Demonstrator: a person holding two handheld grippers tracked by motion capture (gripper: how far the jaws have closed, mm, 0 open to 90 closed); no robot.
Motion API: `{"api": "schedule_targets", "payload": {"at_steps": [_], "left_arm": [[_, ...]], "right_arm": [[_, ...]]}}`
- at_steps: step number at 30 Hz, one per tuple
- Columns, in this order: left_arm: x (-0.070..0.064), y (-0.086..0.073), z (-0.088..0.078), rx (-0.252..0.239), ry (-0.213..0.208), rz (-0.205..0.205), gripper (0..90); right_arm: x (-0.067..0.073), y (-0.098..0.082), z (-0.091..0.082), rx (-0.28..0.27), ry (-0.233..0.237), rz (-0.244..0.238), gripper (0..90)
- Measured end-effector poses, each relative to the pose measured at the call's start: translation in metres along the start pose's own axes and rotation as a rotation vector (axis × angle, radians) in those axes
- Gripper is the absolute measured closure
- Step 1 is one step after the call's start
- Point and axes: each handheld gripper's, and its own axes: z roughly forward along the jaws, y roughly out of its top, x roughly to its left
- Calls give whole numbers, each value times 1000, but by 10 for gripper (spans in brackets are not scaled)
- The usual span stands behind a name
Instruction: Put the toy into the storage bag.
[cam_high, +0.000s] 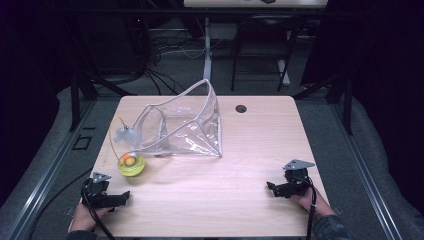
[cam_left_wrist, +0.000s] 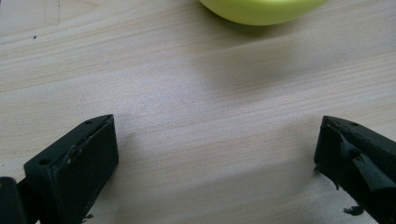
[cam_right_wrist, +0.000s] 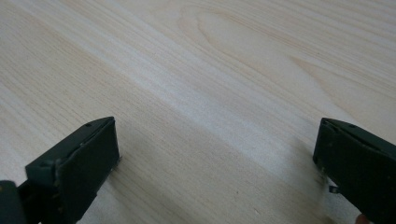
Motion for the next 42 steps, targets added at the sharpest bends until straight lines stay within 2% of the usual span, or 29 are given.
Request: {"api": "schedule_targets", "payload": {"at_steps": [3, 8, 13, 16, 19, 21, 25, 29, 30, 34, 41, 42], "left_arm": [[1, 5, -1, 51, -3, 7, 3], [1, 8, -3, 68, 18, 19, 29], [3, 12, -10, 50, 10, 3, 32], [1, 18, -18, 30, 16, 1, 47], [-2, 24, -25, 34, 34, -2, 47], [-2, 27, -29, 28, 34, -2, 12], [-4, 32, -37, -5, 12, 0, 2], [-5, 36, -42, -9, -3, -2, 1], [-5, 38, -43, 16, -27, -4, 0], [-5, 43, -45, 66, -51, -24, 1], [-1, 58, -50, 67, -67, -28, 1], [0, 66, -52, 69, -73, -15, 1]], "right_arm": [[0, 0, 0, 0, 0, 0, 0], [0, 0, 0, 1, 1, -1, 0], [0, 0, 0, 0, 0, 0, 0], [0, 0, 0, 0, 1, -1, 0], [0, 0, 0, -1, 1, 0, 0], [0, 0, 0, -1, 1, -1, 0], [0, 0, 0, 0, 1, -1, 0], [0, 0, 0, -1, 0, -1, 0], [0, 0, 0, 0, 0, -2, 0], [0, 0, 0, 0, 0, -2, 0], [0, 0, 0, -1, 0, -2, 0], [0, 0, 0, -2, 0, -3, 0]]}}
